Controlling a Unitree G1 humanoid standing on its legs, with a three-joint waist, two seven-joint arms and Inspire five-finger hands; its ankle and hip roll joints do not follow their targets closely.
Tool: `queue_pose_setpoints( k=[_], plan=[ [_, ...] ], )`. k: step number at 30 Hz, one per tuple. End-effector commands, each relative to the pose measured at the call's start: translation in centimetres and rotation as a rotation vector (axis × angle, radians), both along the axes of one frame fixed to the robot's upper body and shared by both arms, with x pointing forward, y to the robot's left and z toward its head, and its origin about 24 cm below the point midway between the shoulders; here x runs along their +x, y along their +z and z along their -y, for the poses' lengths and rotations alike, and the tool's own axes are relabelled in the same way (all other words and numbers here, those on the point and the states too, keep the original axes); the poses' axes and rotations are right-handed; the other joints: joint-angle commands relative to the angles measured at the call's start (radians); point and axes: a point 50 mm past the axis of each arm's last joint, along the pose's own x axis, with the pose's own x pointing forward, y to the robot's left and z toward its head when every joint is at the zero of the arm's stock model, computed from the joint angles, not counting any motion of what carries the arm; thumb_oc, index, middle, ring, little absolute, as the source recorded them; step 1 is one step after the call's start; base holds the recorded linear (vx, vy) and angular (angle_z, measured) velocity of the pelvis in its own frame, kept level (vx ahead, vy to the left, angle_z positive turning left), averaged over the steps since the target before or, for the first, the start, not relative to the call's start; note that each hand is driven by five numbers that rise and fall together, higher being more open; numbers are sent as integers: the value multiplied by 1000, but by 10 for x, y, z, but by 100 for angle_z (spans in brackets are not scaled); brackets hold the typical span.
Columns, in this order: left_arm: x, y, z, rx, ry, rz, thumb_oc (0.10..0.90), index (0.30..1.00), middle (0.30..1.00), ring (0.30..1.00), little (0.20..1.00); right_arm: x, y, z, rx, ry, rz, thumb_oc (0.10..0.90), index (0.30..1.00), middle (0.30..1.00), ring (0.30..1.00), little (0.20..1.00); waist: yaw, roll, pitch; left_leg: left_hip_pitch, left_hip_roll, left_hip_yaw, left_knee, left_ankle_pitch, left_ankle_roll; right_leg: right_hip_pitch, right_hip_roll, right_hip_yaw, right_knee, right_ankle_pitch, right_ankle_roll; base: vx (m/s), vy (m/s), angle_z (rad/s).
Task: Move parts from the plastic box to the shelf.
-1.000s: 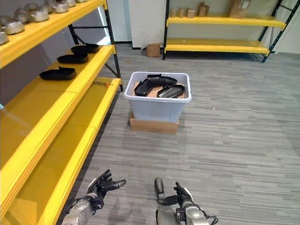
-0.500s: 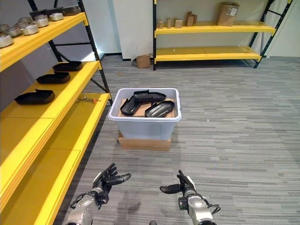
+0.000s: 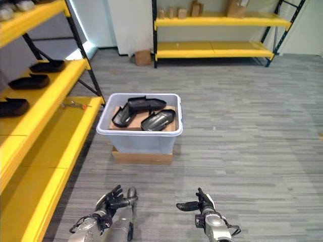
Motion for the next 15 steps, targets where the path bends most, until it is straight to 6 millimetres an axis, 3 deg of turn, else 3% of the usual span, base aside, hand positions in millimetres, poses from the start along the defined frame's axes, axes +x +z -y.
queue_pose_setpoints(
  k=[1, 6, 11, 15],
  plan=[
    [51, 39, 19, 22, -113, 250, 900, 1000, 1000, 1000, 1000, 22, 25, -1, 23, 17, 192, 900, 1000, 1000, 1000, 1000, -11, 39, -169, 213, 23, 87, 14, 58, -38, -109, -75, 54, 4, 173, 28, 285, 190, -104],
    [57, 44, 18, 33, -120, 273, 900, 1000, 1000, 1000, 1000, 30, 28, -13, 53, 50, 213, 900, 1000, 1000, 1000, 1000, 14, 53, -174, 294, -10, 98, 40, 30, -29, -94, -116, 43, 66, 174, 38, 216, 146, 4],
    [57, 45, 17, 36, -121, 276, 900, 1000, 1000, 1000, 1000, 30, 28, -18, 69, 65, 213, 900, 1000, 1000, 1000, 1000, 22, 64, -176, 312, -25, 101, 72, 27, -32, -94, -129, 38, 111, 178, 47, 166, 129, 9],
    [54, 41, 14, 38, -116, 256, 900, 1000, 1000, 1000, 1000, 31, 29, -19, 71, 75, 217, 900, 1000, 1000, 1000, 1000, 12, 109, -143, 386, -30, 81, 80, 26, -21, -188, -66, 41, 414, 170, 60, 173, 194, -2]
  ],
)
